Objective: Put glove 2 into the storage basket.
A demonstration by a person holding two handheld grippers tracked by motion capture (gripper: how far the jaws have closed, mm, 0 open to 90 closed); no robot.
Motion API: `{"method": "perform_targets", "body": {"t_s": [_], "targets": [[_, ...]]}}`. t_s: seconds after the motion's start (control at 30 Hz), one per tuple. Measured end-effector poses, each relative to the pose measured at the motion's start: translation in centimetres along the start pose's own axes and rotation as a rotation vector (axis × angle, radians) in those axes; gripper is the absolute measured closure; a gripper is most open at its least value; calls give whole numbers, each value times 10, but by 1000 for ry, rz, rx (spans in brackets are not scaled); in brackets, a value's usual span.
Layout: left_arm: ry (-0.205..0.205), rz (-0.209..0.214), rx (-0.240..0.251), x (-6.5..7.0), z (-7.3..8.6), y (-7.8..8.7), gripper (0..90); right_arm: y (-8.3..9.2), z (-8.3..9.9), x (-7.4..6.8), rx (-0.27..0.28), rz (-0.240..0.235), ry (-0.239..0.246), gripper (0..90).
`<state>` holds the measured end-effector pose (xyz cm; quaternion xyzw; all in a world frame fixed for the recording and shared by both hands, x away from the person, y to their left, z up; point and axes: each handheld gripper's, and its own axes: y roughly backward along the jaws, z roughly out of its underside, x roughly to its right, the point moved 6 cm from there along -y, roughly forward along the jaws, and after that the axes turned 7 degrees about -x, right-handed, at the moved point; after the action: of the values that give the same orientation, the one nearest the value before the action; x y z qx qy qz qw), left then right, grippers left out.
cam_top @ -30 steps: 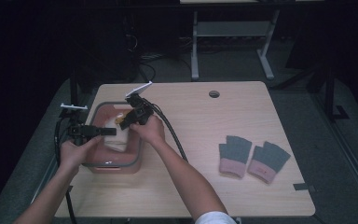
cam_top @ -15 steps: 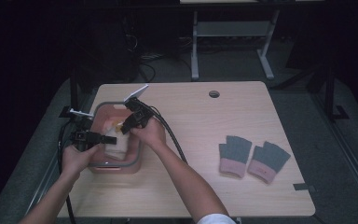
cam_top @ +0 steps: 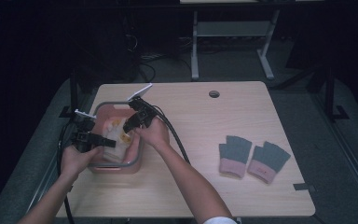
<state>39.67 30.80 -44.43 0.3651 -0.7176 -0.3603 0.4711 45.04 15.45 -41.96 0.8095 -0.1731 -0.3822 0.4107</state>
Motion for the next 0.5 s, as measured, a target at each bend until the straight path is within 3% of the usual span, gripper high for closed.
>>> {"method": "perform_targets", "body": {"t_s": [0.1, 0.27, 0.4, 0.5], "targets": [[0, -9, 28, 1, -3, 10, 516, 3, 1, -1, 11, -2, 6, 599], [-12, -24, 76, 4, -9, 24, 545, 11, 3, -2, 25, -5, 10, 599], [-37, -44, 25, 6, -8, 13, 650, 17, 5, -2, 36, -7, 15, 599], [-46, -70, -12, 7, -6, 3, 668, 20, 7, -2, 44, -12, 14, 599]]}}
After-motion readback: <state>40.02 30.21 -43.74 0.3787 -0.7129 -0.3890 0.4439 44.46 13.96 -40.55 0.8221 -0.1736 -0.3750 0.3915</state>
